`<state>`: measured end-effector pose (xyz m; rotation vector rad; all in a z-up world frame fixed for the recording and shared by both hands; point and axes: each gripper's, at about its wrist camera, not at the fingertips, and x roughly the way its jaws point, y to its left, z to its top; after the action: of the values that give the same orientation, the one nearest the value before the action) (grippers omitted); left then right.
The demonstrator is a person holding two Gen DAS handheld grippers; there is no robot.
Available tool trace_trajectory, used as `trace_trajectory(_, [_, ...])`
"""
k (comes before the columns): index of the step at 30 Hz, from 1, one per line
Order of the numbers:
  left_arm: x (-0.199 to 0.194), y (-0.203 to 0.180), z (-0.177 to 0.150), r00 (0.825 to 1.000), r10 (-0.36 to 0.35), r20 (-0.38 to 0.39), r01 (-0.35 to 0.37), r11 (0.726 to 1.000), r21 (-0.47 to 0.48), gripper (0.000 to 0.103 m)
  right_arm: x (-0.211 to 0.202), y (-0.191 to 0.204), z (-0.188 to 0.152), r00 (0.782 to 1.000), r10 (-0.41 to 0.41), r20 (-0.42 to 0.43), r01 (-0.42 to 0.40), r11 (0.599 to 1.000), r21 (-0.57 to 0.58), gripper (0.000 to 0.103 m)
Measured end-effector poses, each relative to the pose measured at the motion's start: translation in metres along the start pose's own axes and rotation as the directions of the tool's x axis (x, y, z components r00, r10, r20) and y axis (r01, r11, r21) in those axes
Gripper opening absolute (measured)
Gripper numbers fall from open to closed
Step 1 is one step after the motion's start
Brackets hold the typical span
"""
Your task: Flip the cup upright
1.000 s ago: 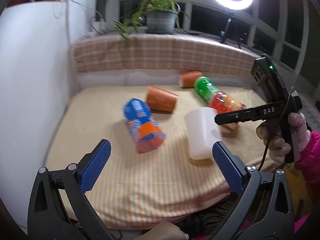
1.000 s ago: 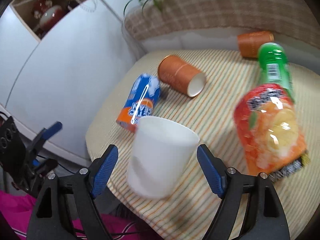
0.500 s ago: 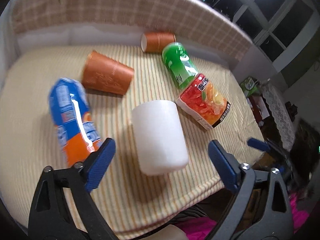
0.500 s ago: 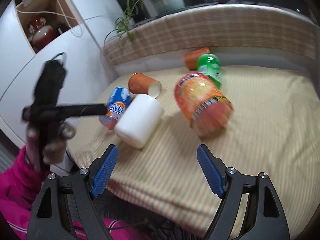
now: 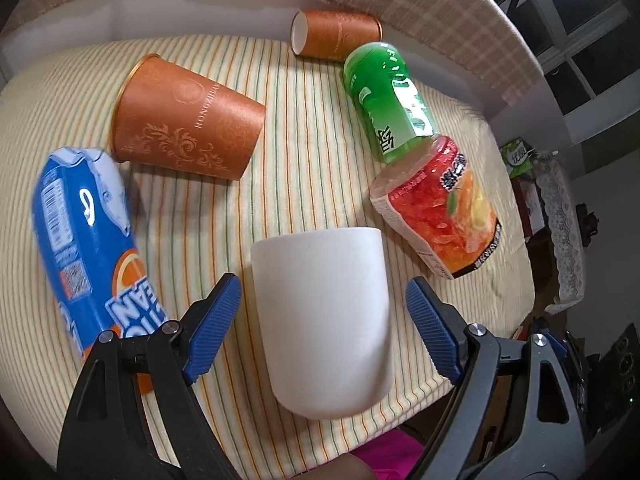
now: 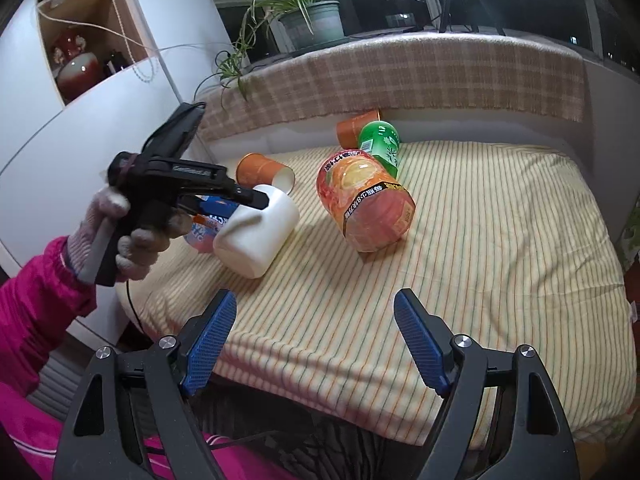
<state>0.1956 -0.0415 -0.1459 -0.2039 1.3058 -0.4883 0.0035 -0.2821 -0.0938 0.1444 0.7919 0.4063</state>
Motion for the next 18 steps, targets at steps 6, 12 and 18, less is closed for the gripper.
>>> trace_trajectory(6, [0.009, -0.005, 0.001, 1.000, 0.004, -0.029, -0.003, 1.000, 0.019, 0.077, -0.003, -0.002, -0.002, 1.000, -0.016, 0.005, 0.016, 1.000, 0.000, 0.081])
trace_trajectory(12, [0.008, -0.005, 0.000, 1.000, 0.001, -0.019, -0.001, 1.000, 0.030, 0.076, -0.004, -0.006, -0.001, 0.999, -0.035, 0.017, 0.035, 0.999, 0.014, 0.081])
trace_trajectory(18, [-0.007, -0.015, -0.011, 0.999, 0.024, 0.046, -0.027, 0.997, 0.066, 0.076, -0.001, -0.004, 0.000, 0.999, -0.052, 0.017, 0.052, 0.999, -0.009, 0.081])
